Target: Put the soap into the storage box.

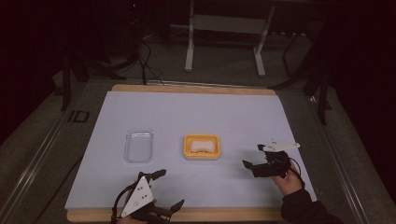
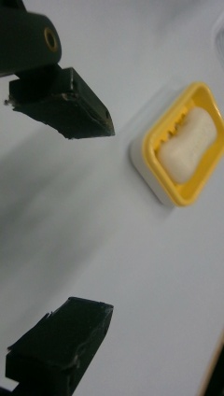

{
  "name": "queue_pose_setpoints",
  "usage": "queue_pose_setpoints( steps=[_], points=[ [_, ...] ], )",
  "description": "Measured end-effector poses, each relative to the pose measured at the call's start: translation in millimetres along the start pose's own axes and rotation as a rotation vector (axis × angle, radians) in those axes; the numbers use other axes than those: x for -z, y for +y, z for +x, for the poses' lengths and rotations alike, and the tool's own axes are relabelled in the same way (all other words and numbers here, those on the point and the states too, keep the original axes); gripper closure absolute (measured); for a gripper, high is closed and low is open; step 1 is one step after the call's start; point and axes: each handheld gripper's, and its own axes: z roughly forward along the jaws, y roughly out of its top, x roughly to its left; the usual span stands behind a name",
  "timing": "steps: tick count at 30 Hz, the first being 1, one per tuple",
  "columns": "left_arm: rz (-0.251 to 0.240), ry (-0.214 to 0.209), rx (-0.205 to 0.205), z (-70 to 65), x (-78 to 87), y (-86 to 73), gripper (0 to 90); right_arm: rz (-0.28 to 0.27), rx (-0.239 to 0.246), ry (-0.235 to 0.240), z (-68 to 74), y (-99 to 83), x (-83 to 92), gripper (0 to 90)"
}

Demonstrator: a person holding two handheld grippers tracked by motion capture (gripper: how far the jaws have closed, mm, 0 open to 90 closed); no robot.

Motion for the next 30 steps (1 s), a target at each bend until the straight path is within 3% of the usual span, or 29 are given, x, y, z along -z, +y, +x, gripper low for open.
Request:
queue_pose_setpoints(
  steps=[3, 8, 11, 16, 24, 30],
  points=[
    [-0.007, -0.001, 0.005, 0.2, 0.7, 0.3, 0.0, -0.023, -0.006, -0.007, -0.4, -6.2, 4.5, 12.3],
    [-0.007, -0.004, 0.010, 0.2, 0.7, 0.5, 0.0, -0.087, -0.036, -0.101, -1.2, -9.0, 19.3, 12.4],
    [-0.009, -0.002, 0.011, 0.0, 0.9, 0.6, 0.0, -0.113, -0.088, -0.091, -3.7, -12.5, 28.3, 12.4],
    [-0.007, 0.005, 0.012, 0.1, 0.5, 0.8, 0.0, -0.153, -0.077, -0.084, -2.9, -17.5, 41.0, 12.6],
    [-0.011, 0.006, 0.014, 0.1, 0.6, 1.4, 0.0, -0.118, -0.090, -0.067, -4.7, -26.9, 42.8, 12.6],
    [-0.014, 0.005, 0.012, -0.2, 1.7, 1.7, 0.1, -0.129, -0.100, -0.075, -5.7, -27.2, 44.7, 12.8]
  ],
)
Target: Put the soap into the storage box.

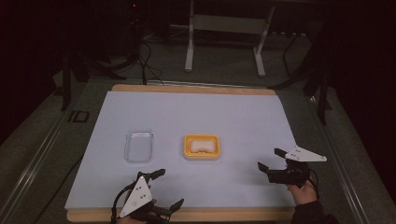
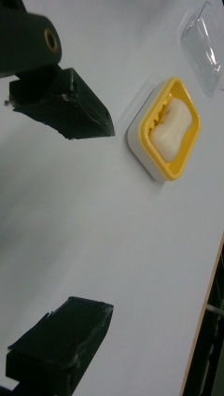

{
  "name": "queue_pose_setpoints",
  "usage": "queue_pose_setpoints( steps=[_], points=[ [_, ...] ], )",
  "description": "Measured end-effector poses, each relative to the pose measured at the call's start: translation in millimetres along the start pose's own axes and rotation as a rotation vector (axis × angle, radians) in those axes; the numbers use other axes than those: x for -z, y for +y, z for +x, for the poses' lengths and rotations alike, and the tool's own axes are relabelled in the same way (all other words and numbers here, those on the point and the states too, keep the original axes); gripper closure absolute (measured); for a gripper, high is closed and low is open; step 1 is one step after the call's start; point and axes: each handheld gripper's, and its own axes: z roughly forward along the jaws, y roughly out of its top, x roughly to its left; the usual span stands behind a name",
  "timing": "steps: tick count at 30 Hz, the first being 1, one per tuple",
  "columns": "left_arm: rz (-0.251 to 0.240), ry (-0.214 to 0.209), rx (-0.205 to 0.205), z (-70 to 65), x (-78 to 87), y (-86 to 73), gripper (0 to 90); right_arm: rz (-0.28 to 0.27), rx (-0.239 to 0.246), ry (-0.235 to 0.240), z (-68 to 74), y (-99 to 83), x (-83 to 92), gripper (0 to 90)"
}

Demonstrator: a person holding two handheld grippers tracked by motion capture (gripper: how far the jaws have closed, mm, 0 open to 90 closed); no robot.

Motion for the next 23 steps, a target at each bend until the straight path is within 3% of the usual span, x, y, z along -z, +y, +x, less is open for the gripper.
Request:
queue_pose_setpoints(
  steps=[10, 23],
  points=[
    [-0.001, -0.002, 0.011, 0.2, -0.2, 0.3, 0.0, -0.004, 0.021, -0.010, 0.2, 0.0, 0.3, 12.9],
    [0.000, -0.003, 0.020, 1.0, -0.7, 0.3, 0.0, 0.006, 0.022, 0.010, -0.8, -1.1, -2.1, 13.0]
  ],
)
